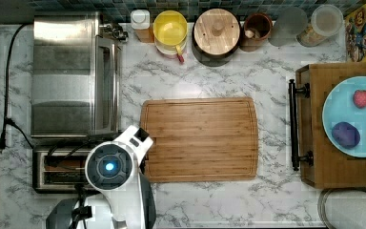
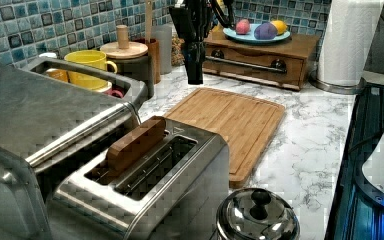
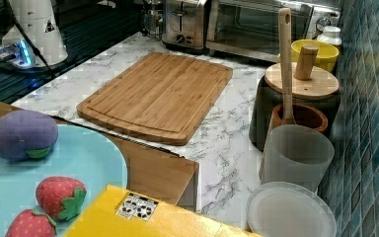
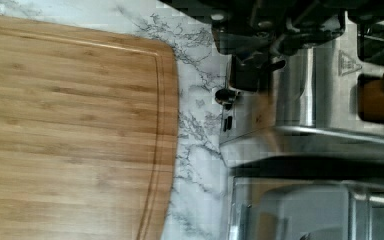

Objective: Turn on the toaster.

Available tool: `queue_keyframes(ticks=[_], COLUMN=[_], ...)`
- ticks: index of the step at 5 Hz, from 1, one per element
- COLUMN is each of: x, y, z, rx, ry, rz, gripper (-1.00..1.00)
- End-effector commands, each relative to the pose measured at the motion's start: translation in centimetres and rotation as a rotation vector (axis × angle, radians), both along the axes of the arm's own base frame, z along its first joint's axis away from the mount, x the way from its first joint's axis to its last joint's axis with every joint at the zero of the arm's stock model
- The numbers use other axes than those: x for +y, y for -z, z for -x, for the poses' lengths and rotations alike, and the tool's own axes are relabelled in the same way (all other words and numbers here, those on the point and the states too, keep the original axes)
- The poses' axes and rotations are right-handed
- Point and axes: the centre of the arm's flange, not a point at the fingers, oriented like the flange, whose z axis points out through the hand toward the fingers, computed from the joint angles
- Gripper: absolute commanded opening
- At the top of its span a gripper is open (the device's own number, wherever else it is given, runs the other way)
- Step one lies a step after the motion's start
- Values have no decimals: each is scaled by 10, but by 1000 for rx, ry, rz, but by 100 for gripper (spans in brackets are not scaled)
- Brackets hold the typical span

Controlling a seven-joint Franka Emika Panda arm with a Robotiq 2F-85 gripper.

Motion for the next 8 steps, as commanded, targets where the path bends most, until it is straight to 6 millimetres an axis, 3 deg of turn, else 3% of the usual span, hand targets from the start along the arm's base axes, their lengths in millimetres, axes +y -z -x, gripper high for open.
queue_keyframes(ticks=[1,6,8], x=[7,23,30], y=[38,58,76], z=[12,17,13], rx=[59,75,110], ry=[32,74,91], rz=[6,-21,23], gripper=[-100,-100,-100])
